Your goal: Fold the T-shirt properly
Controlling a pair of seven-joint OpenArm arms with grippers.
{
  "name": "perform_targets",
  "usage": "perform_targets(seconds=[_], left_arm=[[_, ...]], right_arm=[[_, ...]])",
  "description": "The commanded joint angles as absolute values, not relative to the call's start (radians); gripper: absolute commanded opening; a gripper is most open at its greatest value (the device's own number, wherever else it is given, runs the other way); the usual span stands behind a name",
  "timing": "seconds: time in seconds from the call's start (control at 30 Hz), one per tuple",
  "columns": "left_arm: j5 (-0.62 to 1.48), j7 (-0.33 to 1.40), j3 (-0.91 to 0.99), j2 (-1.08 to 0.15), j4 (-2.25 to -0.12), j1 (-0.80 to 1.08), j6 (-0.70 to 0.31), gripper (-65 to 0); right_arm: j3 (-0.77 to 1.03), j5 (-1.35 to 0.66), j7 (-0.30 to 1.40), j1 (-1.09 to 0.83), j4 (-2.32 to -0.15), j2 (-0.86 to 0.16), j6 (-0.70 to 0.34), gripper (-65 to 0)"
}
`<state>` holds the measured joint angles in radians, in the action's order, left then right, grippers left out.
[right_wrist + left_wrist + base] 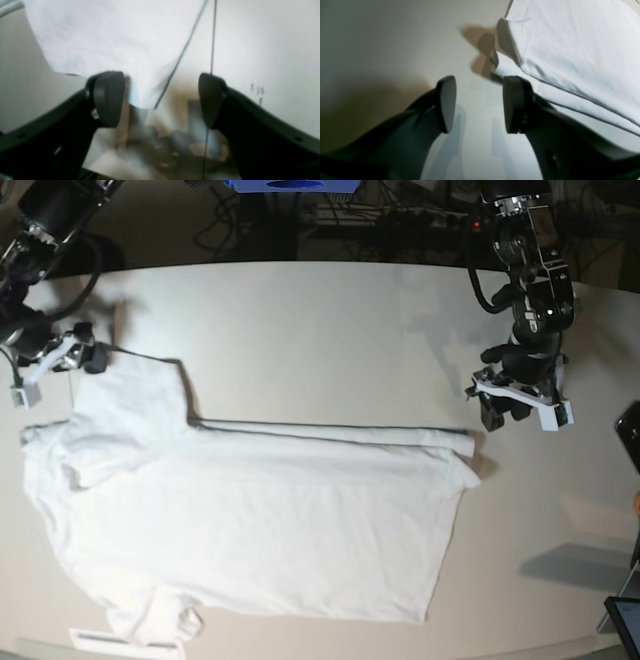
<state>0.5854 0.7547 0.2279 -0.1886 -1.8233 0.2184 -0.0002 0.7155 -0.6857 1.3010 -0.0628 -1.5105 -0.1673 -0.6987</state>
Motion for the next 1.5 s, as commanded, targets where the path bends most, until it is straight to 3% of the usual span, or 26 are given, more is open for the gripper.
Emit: perform_targets(seconds=[0.0,0.17,0.23,0.3,0.43,0.8,1.2,1.47], left_arm=[[0.593,0.731,0.232,-0.2,-1.837,0.217,-0.002,-35.4],[0.591,0.731,0.232,-0.2,-1.837,0.219,-0.002,-35.4],[0.591,0.731,0.239,-0.2,-1.837,0.219,-0.002,-35.4],[0.591,0.731,0.24,-0.2,-1.837,0.219,-0.002,-35.4],[0.591,0.731,0.24,-0.2,-1.837,0.219,-0.002,-35.4],[0.591,0.731,0.232,-0.199,-1.837,0.219,-0.002,-35.4],[0.587,0.73,0.236,-0.202,-1.837,0.278,-0.002,-35.6],[0.587,0.73,0.239,-0.2,-1.844,0.32,-0.002,-35.6]], right_arm=[[0.696,-0.676,1.322,-0.051,-1.497,-0.176,-0.698,-20.3],[0.627,-0.676,1.3,-0.045,-1.477,-0.176,-0.698,-20.6],[0.611,-0.676,1.3,-0.044,-1.477,-0.174,-0.698,-24.8],[0.61,-0.676,1.3,-0.042,-1.477,-0.165,-0.698,-35.3],[0.608,-0.674,1.302,-0.042,-1.477,-0.163,-0.698,-64.1],[0.602,-0.674,1.337,0.047,-1.577,-0.17,-0.698,-64.9],[0.383,-0.667,1.336,0.271,-1.572,-0.208,-0.698,-64.9],[0.312,-0.665,1.319,0.43,-1.374,-0.231,-0.698,-64.9]])
